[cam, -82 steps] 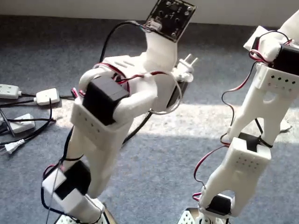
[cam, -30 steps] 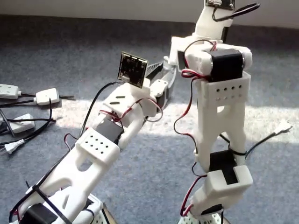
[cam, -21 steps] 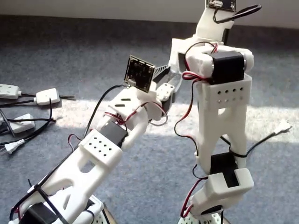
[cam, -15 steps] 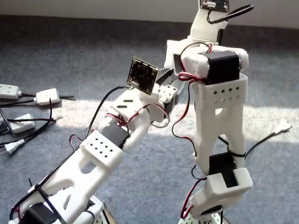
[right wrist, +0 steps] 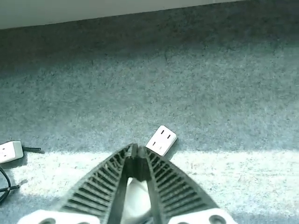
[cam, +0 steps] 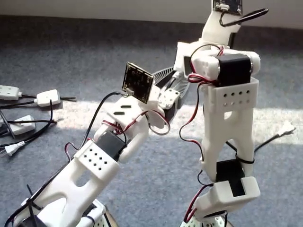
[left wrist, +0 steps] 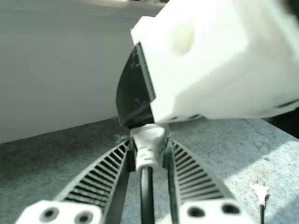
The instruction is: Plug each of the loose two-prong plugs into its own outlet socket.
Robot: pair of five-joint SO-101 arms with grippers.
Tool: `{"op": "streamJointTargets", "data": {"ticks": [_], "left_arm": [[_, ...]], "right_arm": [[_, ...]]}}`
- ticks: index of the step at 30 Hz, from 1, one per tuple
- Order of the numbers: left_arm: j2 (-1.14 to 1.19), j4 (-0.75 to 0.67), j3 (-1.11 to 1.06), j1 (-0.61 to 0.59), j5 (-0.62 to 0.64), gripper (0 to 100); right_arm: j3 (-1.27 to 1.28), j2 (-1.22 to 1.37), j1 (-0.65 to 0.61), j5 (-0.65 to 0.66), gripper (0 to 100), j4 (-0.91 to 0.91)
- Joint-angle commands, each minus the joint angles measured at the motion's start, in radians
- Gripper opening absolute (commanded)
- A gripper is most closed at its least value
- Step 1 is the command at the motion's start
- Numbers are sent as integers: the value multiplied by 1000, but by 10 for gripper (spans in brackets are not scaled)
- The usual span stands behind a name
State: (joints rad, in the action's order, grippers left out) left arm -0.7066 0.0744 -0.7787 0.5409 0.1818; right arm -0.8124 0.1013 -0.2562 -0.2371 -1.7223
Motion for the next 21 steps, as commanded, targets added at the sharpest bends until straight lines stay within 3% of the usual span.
{"op": "streamJointTargets", "data": {"ticks": [1, 11, 21], "left_arm": [[-82, -25, 45, 1, -9, 5], [-50, -29, 27, 5, -11, 5], [225, -133, 27, 1, -12, 5]], "right_arm": [[42, 8, 44, 12, 8, -28], [41, -104, 35, 12, 8, 47], [41, -225, 35, 12, 8, 114]]}}
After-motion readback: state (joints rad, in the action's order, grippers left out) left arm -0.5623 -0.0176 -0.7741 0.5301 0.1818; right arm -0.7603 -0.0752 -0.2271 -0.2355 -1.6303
